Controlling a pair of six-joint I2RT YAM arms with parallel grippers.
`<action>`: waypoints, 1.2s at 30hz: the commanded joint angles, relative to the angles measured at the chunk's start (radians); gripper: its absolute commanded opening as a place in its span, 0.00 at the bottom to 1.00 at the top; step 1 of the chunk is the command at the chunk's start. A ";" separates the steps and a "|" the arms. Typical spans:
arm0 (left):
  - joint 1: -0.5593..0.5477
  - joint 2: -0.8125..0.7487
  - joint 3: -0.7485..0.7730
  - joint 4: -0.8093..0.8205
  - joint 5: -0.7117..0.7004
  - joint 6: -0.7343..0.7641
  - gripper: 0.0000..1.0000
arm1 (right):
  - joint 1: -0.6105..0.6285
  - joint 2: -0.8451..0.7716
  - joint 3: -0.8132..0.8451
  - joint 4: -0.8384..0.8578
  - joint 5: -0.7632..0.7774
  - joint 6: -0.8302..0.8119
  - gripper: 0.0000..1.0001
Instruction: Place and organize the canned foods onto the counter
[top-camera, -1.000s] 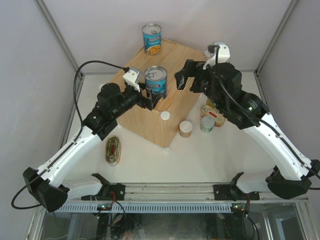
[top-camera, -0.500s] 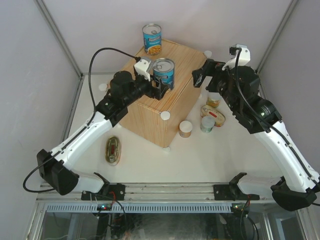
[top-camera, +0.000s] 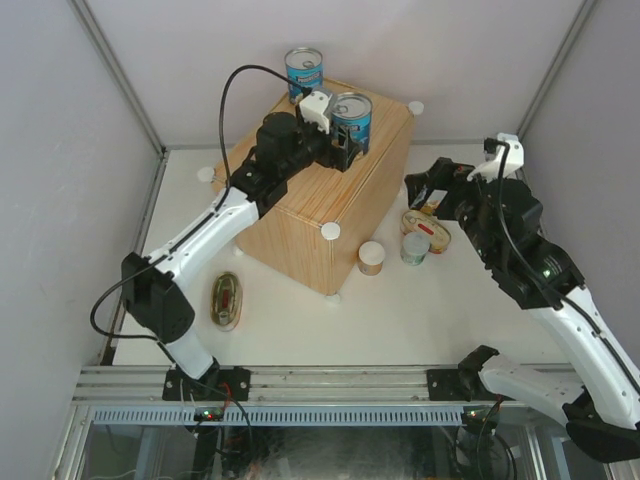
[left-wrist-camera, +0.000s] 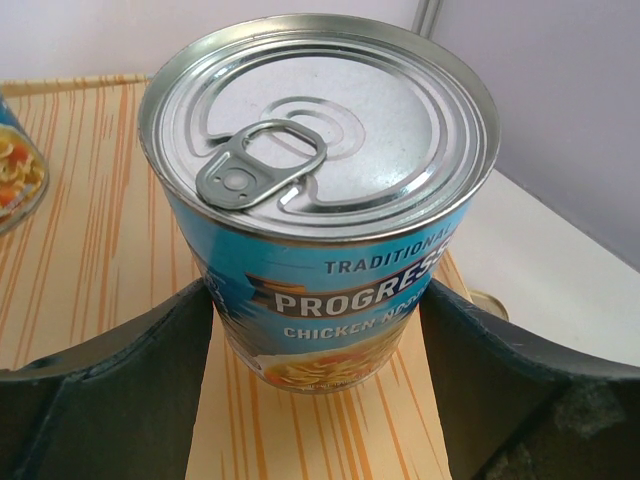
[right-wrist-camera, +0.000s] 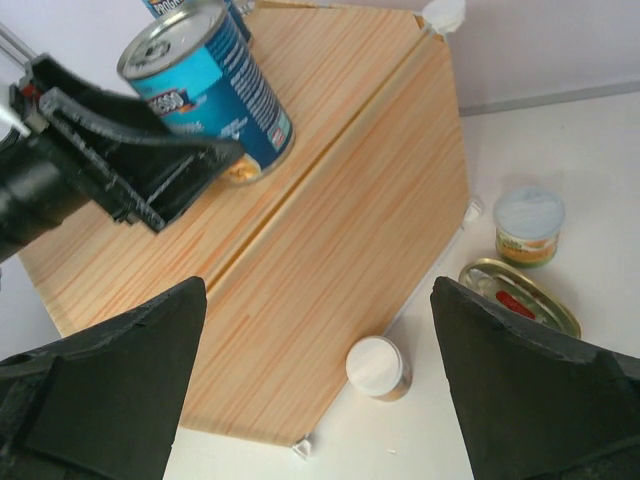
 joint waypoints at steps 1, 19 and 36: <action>-0.006 0.062 0.144 0.141 -0.015 0.024 0.79 | -0.004 -0.081 -0.044 0.014 0.036 0.025 0.92; 0.000 0.391 0.513 0.164 -0.116 0.021 0.81 | -0.093 -0.223 -0.200 -0.096 0.028 -0.008 0.93; 0.005 0.413 0.516 0.221 -0.192 0.005 0.91 | -0.107 -0.243 -0.235 -0.104 0.090 -0.047 0.95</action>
